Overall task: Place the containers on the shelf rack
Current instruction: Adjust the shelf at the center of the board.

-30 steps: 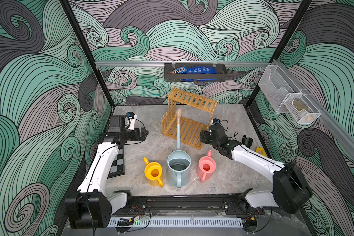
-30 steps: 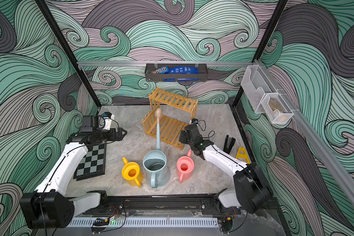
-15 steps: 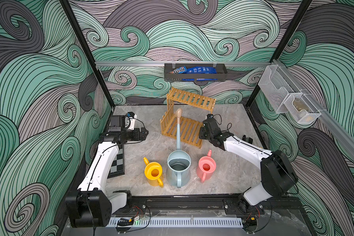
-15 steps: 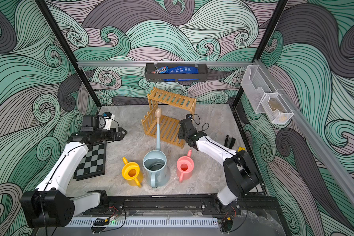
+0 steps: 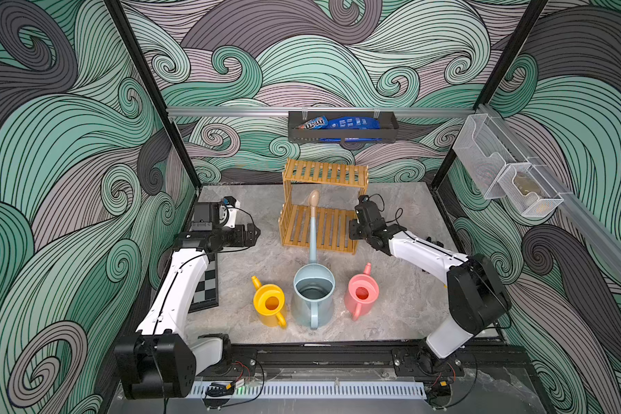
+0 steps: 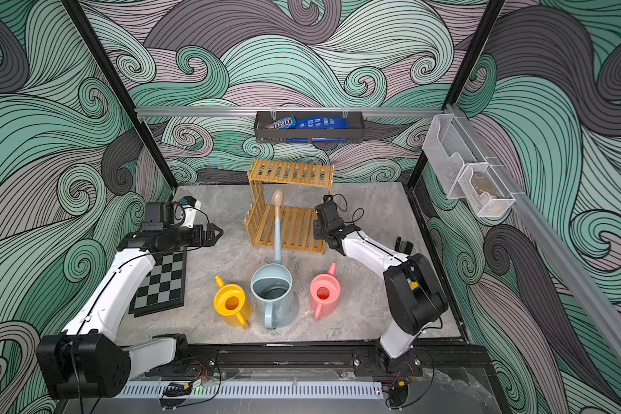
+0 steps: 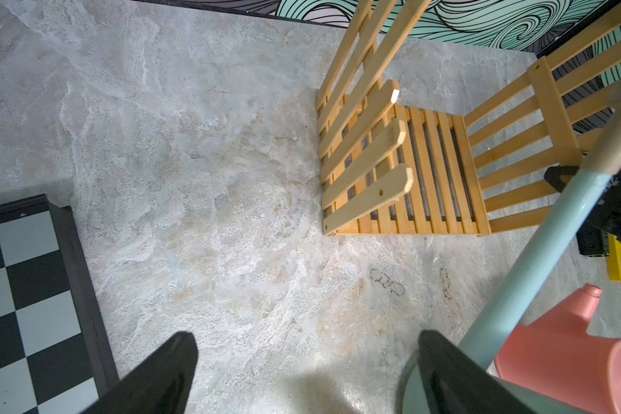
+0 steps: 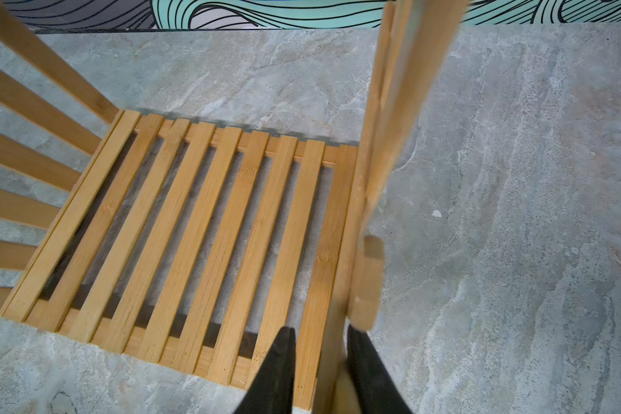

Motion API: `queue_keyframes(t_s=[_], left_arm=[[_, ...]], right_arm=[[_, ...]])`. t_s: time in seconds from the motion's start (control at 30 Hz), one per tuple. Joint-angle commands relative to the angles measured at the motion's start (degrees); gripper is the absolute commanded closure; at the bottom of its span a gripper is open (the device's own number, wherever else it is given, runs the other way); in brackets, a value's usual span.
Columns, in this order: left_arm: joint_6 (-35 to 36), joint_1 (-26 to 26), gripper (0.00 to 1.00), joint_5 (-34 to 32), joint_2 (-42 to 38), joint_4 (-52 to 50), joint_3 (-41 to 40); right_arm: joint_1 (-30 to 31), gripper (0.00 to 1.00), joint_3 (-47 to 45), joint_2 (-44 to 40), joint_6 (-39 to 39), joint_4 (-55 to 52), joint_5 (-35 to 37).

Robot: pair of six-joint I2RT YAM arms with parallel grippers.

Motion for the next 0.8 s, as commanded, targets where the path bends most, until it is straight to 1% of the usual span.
queue_keyframes(t_s=[0.0,0.07,0.1,0.2,0.37,0.47,0.6,0.77], left_arm=[[0.2,-0.1,0.01,0.3,-0.1,0.0,1.1],[0.4,-0.1,0.01,-0.3,-0.1,0.7,0.8],[0.4,-0.1,0.01,-0.3,-0.1,1.1,0.4],[-0.1,-0.1,0.01,0.4,-0.2,0.5,0.7],[0.4,-0.2,0.01,-0.3,-0.4,1.1,0.1],[0.3,-0.1,0.01,0.2,-0.5,0.0,0.8],[0.6,-0.2,0.01,-0.6,-0.6,0.9,0.3],[0.3,-0.2,0.01,0.2,-0.9,0.3,0.7]], right_arm=[[-2.0,0.75,1.5,0.8,-2.3,1.7,-4.8],[-2.3,0.76,1.9,1.3,-2.8,2.5,-5.7],[-2.2,0.78,2.3,1.7,-3.2,2.6,-6.3],[-2.1,0.79,4.0,3.2,-2.5,1.4,-7.7],[-1.8,0.82,4.8,4.1,-0.6,1.1,-7.2],[-1.7,0.82,5.0,3.6,-0.1,0.1,-7.4],[-1.6,0.82,4.4,1.0,0.6,-0.1,-5.4],[-1.6,0.88,3.5,-1.3,2.9,-1.5,-4.4]])
